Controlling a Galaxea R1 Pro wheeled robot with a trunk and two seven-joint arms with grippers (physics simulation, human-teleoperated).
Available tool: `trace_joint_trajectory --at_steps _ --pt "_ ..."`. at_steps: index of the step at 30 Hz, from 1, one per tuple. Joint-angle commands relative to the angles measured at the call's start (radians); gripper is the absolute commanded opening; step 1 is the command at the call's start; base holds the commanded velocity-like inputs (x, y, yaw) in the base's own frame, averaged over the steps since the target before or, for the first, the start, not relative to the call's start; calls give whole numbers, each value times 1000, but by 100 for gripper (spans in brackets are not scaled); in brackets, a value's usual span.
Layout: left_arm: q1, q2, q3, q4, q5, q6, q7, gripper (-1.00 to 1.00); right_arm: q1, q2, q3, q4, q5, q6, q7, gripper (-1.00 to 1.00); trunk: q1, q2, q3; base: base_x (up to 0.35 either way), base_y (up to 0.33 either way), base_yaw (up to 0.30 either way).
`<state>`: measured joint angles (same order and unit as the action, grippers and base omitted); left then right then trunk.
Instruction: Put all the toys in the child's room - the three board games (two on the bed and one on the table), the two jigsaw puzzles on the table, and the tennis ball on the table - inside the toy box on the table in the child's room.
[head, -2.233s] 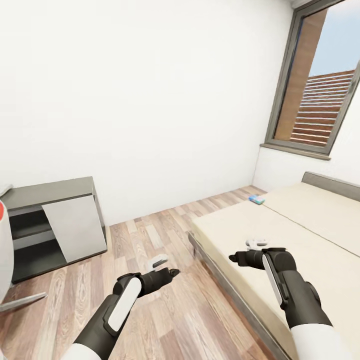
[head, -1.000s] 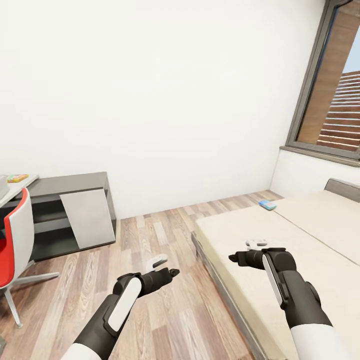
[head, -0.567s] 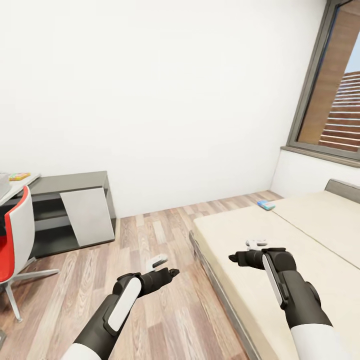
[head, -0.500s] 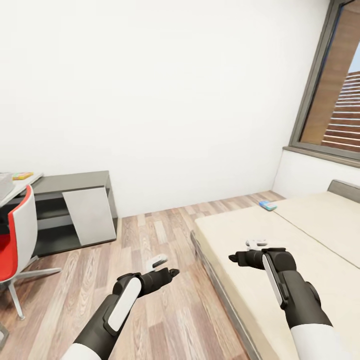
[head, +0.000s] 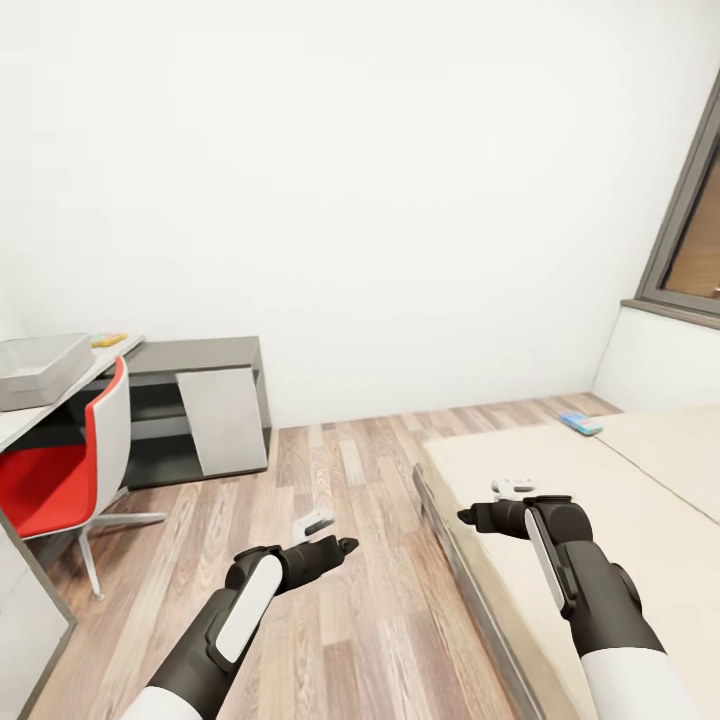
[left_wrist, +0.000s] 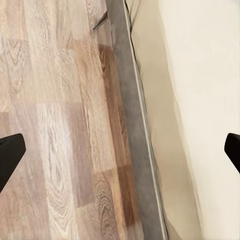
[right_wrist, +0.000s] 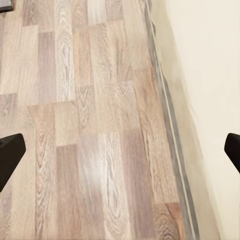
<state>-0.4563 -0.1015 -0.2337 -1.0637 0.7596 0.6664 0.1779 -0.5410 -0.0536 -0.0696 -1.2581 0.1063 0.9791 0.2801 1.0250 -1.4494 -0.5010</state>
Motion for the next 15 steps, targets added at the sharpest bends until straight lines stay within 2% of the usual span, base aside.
trace_joint_trajectory --at_steps 1,9,15 --pt "-1 0 -1 -1 10 2 9 100 0 0 -1 -1 10 4 10 100 0 -1 -1 0 -2 183" --pt "-1 0 -1 -1 10 2 9 100 0 0 -1 -1 10 4 10 100 0 -1 -1 -39 -1 107" --pt "-1 0 -1 -1 9 2 9 100 0 0 -1 -1 10 4 10 100 0 -1 -1 -195 0 33"
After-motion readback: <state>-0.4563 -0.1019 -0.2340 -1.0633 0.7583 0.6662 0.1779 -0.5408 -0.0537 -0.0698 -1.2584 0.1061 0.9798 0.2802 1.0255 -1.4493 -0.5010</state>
